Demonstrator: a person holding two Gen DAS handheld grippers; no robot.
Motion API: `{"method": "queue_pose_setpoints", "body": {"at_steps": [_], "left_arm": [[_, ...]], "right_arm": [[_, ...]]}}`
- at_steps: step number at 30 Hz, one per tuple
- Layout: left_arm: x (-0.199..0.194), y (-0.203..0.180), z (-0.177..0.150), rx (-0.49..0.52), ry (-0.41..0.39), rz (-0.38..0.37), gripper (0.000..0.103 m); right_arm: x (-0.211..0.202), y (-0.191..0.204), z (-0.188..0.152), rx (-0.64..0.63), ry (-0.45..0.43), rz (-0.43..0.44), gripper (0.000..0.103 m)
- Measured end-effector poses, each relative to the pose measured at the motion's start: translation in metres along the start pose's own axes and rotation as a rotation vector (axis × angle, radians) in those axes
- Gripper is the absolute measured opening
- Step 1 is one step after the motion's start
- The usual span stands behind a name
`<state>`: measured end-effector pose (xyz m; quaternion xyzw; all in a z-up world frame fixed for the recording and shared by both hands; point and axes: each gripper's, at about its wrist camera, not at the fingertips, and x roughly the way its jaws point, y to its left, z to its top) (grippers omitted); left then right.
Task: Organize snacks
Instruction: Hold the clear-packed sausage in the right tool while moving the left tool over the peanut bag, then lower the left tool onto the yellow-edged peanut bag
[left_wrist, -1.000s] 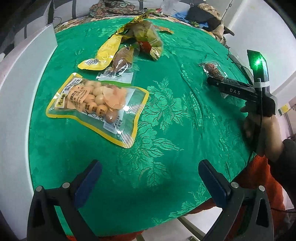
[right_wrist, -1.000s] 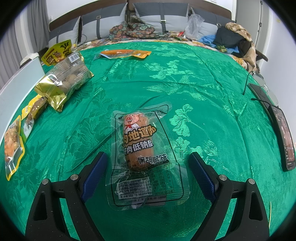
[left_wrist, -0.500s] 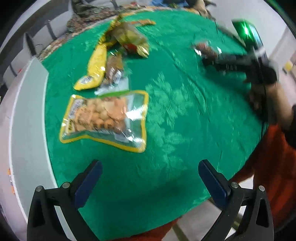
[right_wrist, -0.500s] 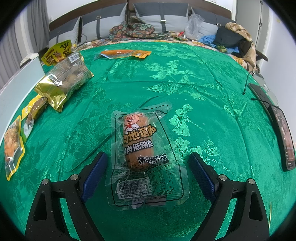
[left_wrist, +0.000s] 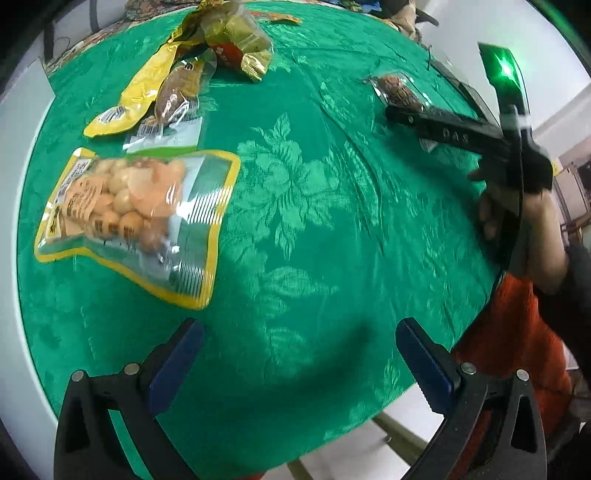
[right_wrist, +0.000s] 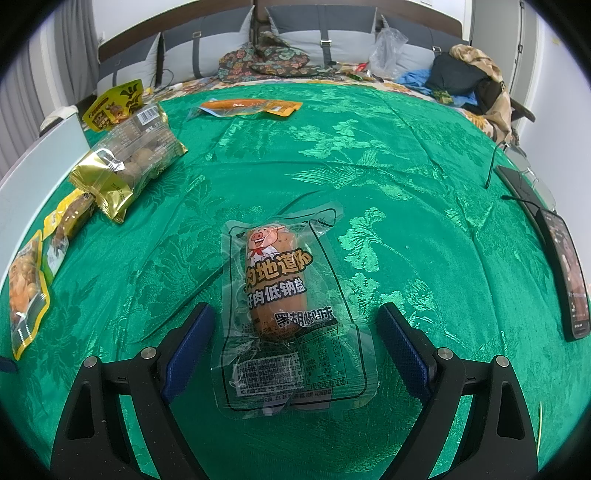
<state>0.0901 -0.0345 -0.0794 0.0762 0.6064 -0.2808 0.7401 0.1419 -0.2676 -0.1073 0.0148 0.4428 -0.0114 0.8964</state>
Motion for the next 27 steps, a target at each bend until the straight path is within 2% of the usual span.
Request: {"method": "queue_pose_setpoints", "body": {"at_steps": [10,15,17,21,24,27], "left_arm": [[0.007,-0.007,0.040,-0.018,-0.047,-0.073,0.102],[0.015,-0.018,0.067,-0.067,-0.081,-0.112,0.102],[0.013,-0.030,0.073,-0.043,-0.085,-0.113,0.102],[-0.009,-0.054,0.070,0.066,-0.098,-0.113,0.102],[-0.045,-0.048,0.077,0.133,-0.153,-0.077,0.102],[-0.078,-0.014,0.097,0.093,-0.221,0.016,0.102]], "right_arm": [[0.000,0.000,0.000,0.000,0.000,0.000,0.092],[0.000,0.000,0.000,0.000,0.000,0.001,0.092],[0.000,0.000,0.000,0.001,0.000,0.001,0.092],[0.000,0.000,0.000,0.000,0.000,0.001,0.092],[-0.001,0.000,0.000,0.000,0.000,0.001,0.092],[-0.001,0.000,0.000,0.001,0.000,0.001,0.092]]}}
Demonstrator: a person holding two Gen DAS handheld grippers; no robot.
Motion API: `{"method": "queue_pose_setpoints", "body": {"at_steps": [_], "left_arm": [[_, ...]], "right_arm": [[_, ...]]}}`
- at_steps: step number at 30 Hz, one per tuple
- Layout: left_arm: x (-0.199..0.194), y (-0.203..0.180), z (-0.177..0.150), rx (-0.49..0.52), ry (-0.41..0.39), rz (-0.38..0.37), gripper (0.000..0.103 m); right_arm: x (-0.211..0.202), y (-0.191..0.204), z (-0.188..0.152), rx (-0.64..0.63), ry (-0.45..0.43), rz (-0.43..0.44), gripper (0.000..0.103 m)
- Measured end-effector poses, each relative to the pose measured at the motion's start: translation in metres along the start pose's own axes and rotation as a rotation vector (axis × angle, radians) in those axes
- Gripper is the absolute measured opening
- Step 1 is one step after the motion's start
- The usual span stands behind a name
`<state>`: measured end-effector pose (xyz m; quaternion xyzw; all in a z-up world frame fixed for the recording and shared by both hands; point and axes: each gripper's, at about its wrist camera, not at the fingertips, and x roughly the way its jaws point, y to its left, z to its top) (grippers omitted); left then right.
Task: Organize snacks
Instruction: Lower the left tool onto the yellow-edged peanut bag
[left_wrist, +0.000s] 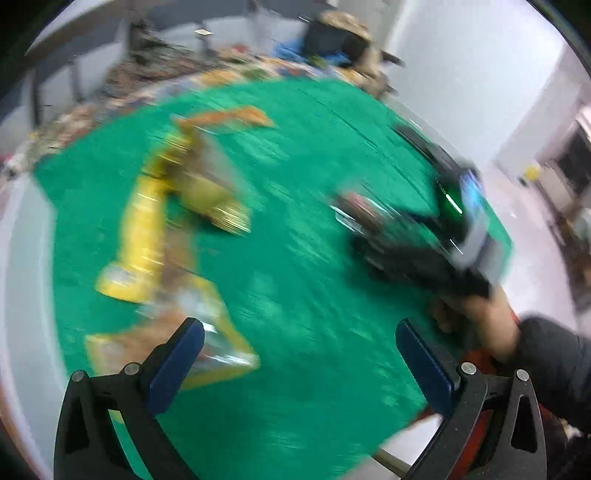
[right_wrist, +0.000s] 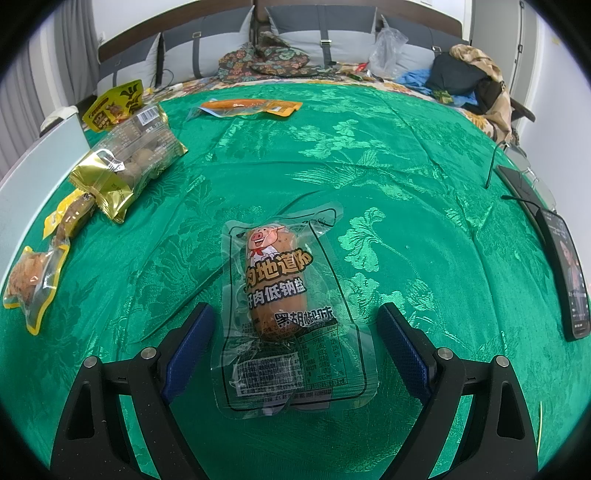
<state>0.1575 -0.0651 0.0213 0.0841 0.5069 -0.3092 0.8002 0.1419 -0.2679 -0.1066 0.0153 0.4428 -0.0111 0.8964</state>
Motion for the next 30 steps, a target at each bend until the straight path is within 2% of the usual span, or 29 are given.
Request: {"method": "queue_pose_setpoints", "body": {"at_steps": [2,5,8,10,12,18,24,27,30], "left_arm": [[-0.005,0.037,0.015,-0.097,-0.017,0.039,0.102],[0.003,0.079,0.017,-0.216,0.000,0.077,0.102],[0.023,0.109,0.015,-0.296,0.023,0.186,0.102],[0.033,0.124,0.008,-0.352,0.020,0.210,0.102],[0.048,0.131,0.002,-0.388,0.031,0.204,0.102],[0.068,0.137,-0.022,-0.365,0.129,0.163,0.102],[0.052,0.129,-0.051,-0.370,0.173,0.133,0.102],[0.044,0.119,-0.066,-0.381,0.199,0.092,0.102],[0.043,0.104,-0.076,-0.329,0.253,0.075,0.102]], "right_arm": [[0.000,0.000,0.000,0.000,0.000,0.000,0.092],[0.000,0.000,0.000,0.000,0.000,0.001,0.092],[0.000,0.000,0.000,0.001,0.000,0.001,0.092],[0.000,0.000,0.000,0.001,0.000,0.001,0.092],[0.000,0.000,0.000,0.000,0.000,0.001,0.092],[0.000,0.000,0.000,0.001,-0.001,0.003,0.092],[0.000,0.000,0.000,0.002,-0.001,0.003,0.092],[0.000,0.000,0.000,0.002,-0.001,0.003,0.092],[0.000,0.000,0.000,0.002,-0.001,0.004,0.092]]}}
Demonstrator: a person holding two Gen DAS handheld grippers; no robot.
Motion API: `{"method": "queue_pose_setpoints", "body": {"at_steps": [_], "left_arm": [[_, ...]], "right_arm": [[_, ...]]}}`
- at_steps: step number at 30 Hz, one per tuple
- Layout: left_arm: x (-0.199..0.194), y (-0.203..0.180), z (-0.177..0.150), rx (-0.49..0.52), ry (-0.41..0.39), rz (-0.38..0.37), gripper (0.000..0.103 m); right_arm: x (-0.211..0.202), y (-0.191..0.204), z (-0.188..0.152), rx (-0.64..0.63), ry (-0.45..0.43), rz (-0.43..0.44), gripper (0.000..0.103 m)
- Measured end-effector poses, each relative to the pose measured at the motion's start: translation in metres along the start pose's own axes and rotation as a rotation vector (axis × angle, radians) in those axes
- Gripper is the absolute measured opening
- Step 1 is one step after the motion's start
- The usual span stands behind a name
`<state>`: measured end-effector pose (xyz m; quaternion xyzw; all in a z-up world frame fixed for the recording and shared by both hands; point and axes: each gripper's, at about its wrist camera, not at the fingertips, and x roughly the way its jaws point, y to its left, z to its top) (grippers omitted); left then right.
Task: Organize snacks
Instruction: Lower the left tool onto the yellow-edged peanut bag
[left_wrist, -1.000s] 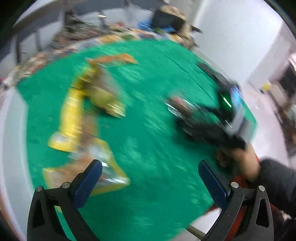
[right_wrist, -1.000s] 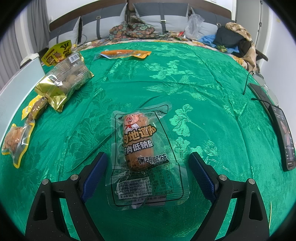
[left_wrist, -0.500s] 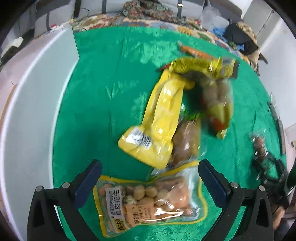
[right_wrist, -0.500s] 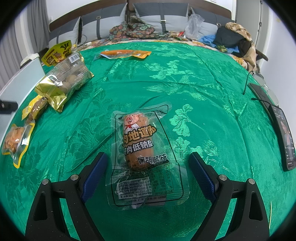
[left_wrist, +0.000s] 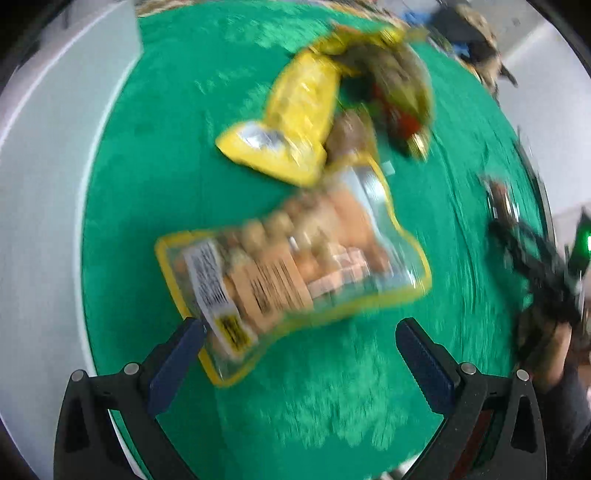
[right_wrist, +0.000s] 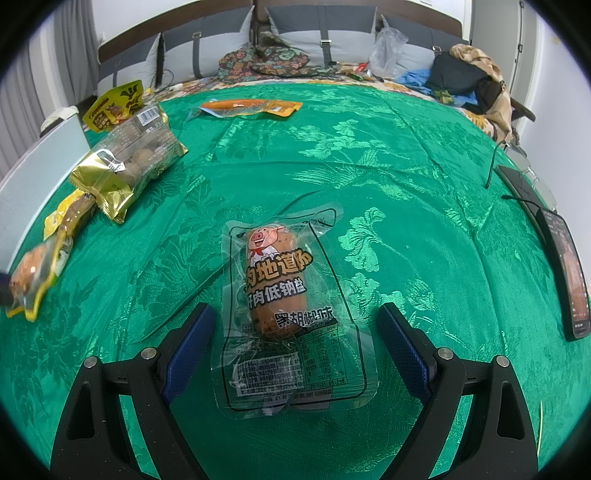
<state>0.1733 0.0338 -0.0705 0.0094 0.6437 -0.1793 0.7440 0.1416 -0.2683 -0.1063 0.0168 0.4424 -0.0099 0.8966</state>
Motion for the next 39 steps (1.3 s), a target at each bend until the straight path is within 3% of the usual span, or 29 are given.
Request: {"method": "queue_pose_setpoints", "body": {"at_steps": [3,7,10,12,17,21,26,31,35,39], "left_arm": [[-0.010,-0.017,-0.003,0.111,0.009,0.024,0.102],[-0.034,-0.037,0.012,0.244,-0.100,0.124,0.102],[-0.027,-0.047,0.028,0.353,-0.159,0.216,0.102],[-0.011,-0.047,0.037,0.383,-0.156,0.239,0.102],[0.014,-0.040,0.041,0.301,-0.111,0.147,0.103],[0.015,-0.041,0.032,0.272,-0.098,0.152,0.103],[0.020,-0.040,0.005,0.247,0.008,0.111,0.103],[0.016,-0.047,-0.027,0.240,0.033,0.037,0.103],[0.011,-0.049,-0.040,0.210,0.001,0.016,0.103],[0.010,-0.033,-0.041,0.103,-0.051,0.023,0.103]], "right_arm": [[0.000,0.000,0.000,0.000,0.000,0.000,0.092],[0.000,0.000,0.000,0.000,0.000,0.000,0.092],[0.000,0.000,0.000,0.000,0.000,0.000,0.092],[0.000,0.000,0.000,0.000,0.000,0.000,0.092],[0.000,0.000,0.000,0.000,0.000,0.001,0.092],[0.000,0.000,0.000,0.000,0.000,0.001,0.092],[0.000,0.000,0.000,0.000,0.000,0.001,0.092],[0.000,0.000,0.000,0.000,0.000,0.001,0.092],[0.000,0.000,0.000,0.000,0.000,0.001,0.092],[0.000,0.000,0.000,0.000,0.000,0.001,0.092]]}}
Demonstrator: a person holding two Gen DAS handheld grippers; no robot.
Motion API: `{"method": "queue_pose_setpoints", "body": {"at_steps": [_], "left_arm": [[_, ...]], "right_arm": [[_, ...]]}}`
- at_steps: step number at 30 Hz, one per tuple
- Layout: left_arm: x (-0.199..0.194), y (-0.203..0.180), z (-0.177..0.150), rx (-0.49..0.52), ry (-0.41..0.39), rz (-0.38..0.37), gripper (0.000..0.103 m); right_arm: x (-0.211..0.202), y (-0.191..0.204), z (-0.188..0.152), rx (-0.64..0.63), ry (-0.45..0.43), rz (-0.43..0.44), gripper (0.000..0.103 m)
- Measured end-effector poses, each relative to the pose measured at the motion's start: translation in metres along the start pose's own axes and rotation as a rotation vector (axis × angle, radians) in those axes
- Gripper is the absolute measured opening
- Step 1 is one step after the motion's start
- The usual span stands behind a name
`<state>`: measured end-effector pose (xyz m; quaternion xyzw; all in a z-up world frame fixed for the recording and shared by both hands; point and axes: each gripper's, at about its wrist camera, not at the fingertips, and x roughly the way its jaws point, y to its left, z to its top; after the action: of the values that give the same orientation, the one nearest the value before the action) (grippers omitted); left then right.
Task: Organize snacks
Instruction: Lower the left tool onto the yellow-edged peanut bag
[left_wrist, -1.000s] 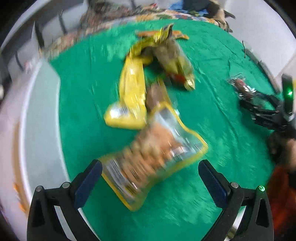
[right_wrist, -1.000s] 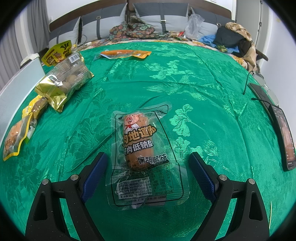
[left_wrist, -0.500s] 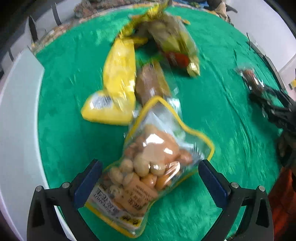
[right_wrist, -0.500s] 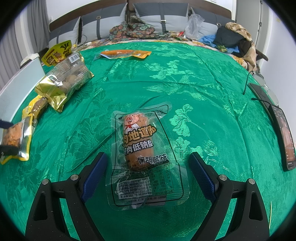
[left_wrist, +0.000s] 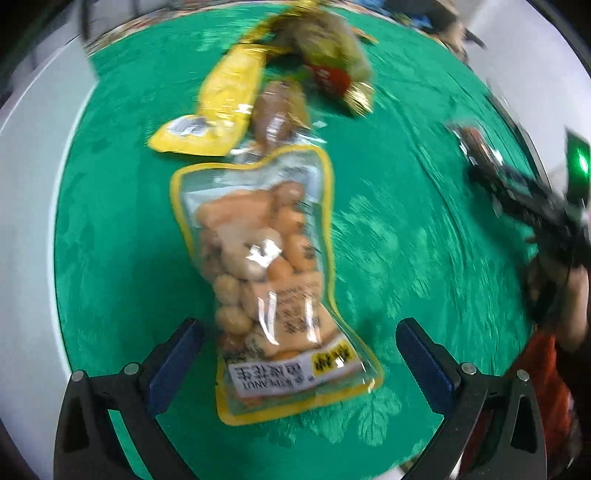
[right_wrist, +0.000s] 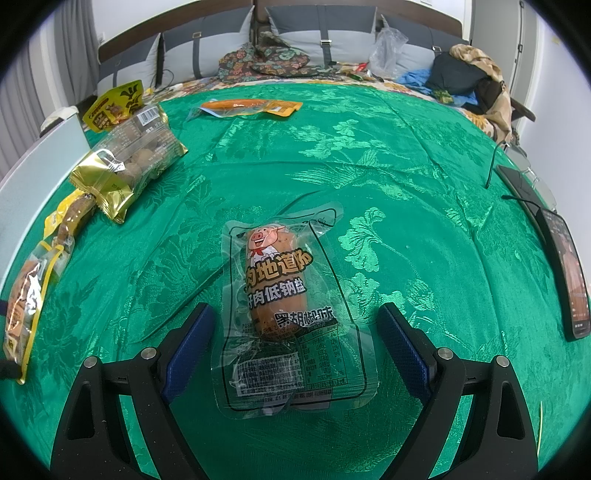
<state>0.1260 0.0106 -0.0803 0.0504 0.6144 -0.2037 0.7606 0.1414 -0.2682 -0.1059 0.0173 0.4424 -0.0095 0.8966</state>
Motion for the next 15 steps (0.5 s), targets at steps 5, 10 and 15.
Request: {"method": "queue_pose_setpoints", "body": {"at_steps": [5,10,15], "left_arm": [[-0.002,0.022,0.003,-0.129,-0.053,-0.027,0.103],[-0.001,0.029,0.009,-0.143,-0.063,0.010,0.103],[0.012,0.014,0.013,-0.047,-0.036,0.175,0.103]], "right_arm": [[0.000,0.000,0.000,0.000,0.000,0.000,0.092],[0.000,0.000,0.000,0.000,0.000,0.000,0.092],[0.000,0.000,0.000,0.000,0.000,0.001,0.092]]}}
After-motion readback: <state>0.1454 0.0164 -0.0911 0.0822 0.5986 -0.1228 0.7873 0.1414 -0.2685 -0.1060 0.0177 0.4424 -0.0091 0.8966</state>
